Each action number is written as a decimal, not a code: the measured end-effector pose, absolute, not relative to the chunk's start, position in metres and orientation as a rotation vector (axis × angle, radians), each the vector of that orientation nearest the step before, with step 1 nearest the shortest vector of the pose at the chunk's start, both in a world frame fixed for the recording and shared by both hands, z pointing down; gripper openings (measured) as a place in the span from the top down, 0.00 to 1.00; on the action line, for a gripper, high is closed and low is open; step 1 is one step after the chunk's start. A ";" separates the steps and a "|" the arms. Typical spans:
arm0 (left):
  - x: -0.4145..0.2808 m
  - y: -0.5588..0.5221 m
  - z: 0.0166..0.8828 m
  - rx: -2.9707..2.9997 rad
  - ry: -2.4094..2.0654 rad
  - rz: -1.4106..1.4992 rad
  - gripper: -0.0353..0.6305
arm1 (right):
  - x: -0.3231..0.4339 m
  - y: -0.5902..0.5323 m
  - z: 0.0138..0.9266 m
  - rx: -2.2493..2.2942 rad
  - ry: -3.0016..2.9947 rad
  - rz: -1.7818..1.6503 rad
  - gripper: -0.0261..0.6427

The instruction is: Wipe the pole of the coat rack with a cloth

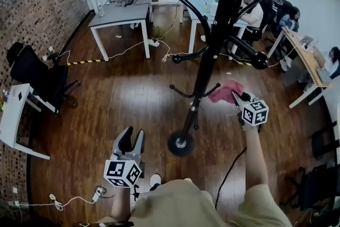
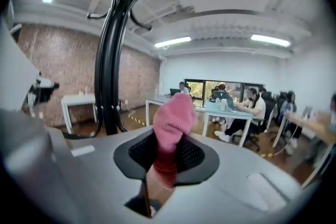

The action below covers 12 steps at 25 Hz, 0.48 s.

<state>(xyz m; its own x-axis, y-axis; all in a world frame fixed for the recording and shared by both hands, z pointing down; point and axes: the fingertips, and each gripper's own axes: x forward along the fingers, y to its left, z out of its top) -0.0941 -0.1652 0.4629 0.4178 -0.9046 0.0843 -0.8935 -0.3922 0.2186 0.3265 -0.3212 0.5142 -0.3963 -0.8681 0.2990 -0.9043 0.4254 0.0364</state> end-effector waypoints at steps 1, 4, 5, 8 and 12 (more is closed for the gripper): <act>-0.094 -0.165 0.465 2.443 -1.577 -0.064 0.71 | 0.318 -0.310 0.522 1.575 -2.493 0.265 0.86; -0.096 -0.165 0.467 2.436 -1.580 -0.047 0.71 | 0.278 -0.279 0.558 1.543 -2.626 0.381 0.86; -0.098 -0.165 0.468 2.431 -1.584 -0.044 0.71 | 0.262 -0.272 0.573 1.511 -2.637 0.397 0.86; -0.103 -0.164 0.469 2.419 -1.599 -0.034 0.71 | 0.218 -0.266 0.608 1.419 -2.655 0.425 0.86; -0.105 -0.160 0.471 2.398 -1.626 -0.030 0.71 | 0.179 -0.280 0.622 1.384 -2.649 0.381 0.86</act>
<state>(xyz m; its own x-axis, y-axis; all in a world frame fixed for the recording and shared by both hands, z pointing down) -0.1051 -0.1598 0.4706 0.3794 -0.9176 0.1188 -0.9125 -0.3499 0.2119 0.1793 -0.2798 0.6215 -0.5713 -0.7882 0.2289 -0.8207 0.5477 -0.1625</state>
